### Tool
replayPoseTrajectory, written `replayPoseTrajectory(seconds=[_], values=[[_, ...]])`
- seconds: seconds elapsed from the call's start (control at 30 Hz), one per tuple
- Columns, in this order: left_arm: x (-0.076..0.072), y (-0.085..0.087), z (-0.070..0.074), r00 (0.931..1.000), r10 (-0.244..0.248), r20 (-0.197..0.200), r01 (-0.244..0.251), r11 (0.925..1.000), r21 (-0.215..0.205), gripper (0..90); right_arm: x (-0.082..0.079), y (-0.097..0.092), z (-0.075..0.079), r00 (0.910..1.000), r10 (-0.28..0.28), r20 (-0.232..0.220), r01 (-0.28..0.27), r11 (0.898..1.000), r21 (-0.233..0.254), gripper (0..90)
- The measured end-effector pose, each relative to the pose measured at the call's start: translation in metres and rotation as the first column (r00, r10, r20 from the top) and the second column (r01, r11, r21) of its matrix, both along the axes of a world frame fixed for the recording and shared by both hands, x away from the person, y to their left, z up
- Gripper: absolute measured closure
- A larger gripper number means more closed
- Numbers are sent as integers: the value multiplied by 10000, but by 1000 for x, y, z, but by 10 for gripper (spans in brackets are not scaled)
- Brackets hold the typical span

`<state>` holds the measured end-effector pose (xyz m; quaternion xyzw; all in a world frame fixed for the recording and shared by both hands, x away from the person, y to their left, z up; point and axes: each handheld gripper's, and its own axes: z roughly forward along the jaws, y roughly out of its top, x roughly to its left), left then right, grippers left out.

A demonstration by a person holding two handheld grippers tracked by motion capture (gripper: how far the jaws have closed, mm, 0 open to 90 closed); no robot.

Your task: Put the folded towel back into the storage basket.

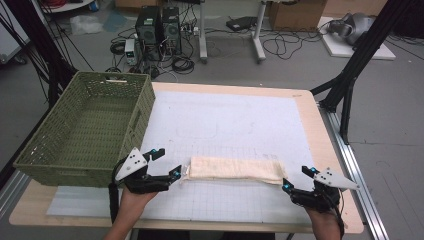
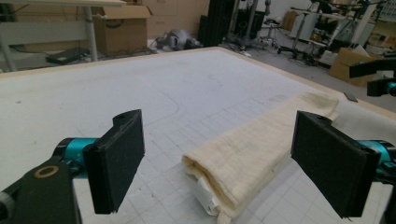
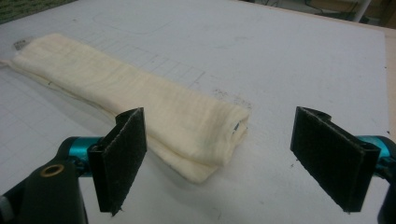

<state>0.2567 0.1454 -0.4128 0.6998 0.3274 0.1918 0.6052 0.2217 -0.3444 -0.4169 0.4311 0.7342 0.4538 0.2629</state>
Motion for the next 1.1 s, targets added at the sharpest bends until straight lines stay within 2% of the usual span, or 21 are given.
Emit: replayPoseTrajectory(seconds=[0.13, 0.27, 0.5, 0.7, 0.83, 0.97, 1.03, 1.1], values=[[6, -4, 0, 9994, -152, -315, 156, 9998, 100, 183, 0, -2, 0, 9999, -98, -44, 99, 9998, 164, 172], [17, -12, 6, 9979, -313, -565, 338, 9984, 443, 186, 0, -3, 0, 9999, -122, -10, 122, 9997, 200, 171], [36, -27, 16, 9930, -529, -1060, 556, 9982, 224, 189, 0, -8, -1, 9997, -225, -39, 226, 9996, 142, 171], [46, -40, 11, 9880, -332, -1510, 444, 9965, 709, 206, -2, -11, -1, 9993, -361, -66, 362, 9992, 175, 171], [52, -44, 4, 9836, 73, -1803, 145, 9927, 1195, 226, -2, -10, -1, 9995, -315, -79, 316, 9994, 133, 172], [56, -48, -1, 9763, 199, -2156, 164, 9861, 1652, 246, -2, -10, -1, 9994, -309, -129, 310, 9995, 101, 172], [58, -48, -3, 9726, 255, -2313, 133, 9863, 1645, 269, -1, -10, -1, 9991, -412, -82, 413, 9991, 89, 172], [59, -49, -4, 9719, 362, -2326, 39, 9855, 1696, 276, -2, -10, -1, 9990, -436, -112, 437, 9989, 138, 171]])
